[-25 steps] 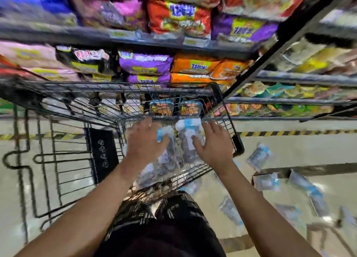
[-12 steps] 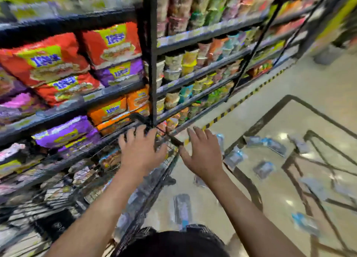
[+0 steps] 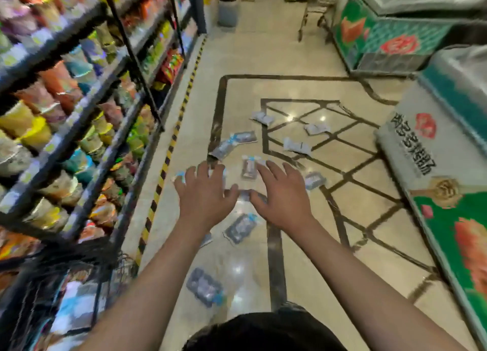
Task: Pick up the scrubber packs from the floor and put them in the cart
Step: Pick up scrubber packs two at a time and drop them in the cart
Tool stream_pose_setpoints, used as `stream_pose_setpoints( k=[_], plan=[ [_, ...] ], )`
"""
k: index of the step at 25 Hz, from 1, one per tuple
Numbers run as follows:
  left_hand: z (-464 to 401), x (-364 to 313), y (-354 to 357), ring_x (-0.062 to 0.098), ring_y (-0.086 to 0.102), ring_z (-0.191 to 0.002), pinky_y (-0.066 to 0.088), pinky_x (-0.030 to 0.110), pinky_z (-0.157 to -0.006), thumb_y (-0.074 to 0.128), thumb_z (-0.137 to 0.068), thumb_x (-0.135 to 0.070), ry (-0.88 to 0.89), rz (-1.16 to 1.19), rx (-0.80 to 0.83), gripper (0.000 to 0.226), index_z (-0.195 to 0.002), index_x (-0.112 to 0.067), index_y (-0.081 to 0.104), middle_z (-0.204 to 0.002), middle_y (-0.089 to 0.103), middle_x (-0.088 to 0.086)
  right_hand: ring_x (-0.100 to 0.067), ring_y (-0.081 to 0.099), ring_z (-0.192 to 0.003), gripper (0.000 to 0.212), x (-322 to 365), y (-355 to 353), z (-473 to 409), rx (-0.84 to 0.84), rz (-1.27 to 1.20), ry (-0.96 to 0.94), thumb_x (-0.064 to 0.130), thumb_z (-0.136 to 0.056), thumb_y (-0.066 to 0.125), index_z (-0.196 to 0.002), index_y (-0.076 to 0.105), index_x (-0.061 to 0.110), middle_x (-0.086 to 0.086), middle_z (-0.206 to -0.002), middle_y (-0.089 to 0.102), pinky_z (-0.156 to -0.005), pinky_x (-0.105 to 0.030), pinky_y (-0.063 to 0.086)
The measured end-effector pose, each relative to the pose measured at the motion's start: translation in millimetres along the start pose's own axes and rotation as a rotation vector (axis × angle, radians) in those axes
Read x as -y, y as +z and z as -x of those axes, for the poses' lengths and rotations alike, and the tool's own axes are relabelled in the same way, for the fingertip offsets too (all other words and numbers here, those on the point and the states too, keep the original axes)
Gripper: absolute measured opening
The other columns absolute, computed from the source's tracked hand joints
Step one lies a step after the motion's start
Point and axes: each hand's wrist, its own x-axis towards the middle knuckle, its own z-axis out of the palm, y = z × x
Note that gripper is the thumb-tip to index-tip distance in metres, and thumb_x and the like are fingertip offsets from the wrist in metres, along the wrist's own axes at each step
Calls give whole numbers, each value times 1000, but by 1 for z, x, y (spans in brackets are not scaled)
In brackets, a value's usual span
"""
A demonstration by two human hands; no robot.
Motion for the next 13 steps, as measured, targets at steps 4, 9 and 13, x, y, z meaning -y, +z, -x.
stream_pose_setpoints(
  k=[4, 9, 13],
  plan=[
    [-24, -114, 27, 41, 42, -139, 27, 61, -111, 36, -83, -63, 234, 28, 113, 73, -142, -24, 55, -150, 50, 13, -46, 54, -127, 68, -103, -31, 43, -19, 103, 275, 59, -88, 47, -140, 59, 15, -12, -143, 60, -104, -56, 44],
    [-45, -203, 54, 39, 38, -140, 25, 59, -112, 39, -85, -63, 453, 26, 146, 71, -144, -26, 52, -152, 46, 11, -49, 53, -126, 67, -172, -53, 87, 6, 157, 487, 56, -87, 53, -139, 60, 15, -11, -141, 62, -105, -57, 44],
    [-71, -247, 74, 37, 38, -140, 27, 57, -111, 38, -85, -63, 522, 6, 192, 70, -145, -27, 50, -153, 45, 10, -46, 42, -139, 67, -215, -52, 87, 86, 161, 601, 59, -92, 49, -147, 51, 21, -5, -152, 52, -115, -56, 34]
  ],
)
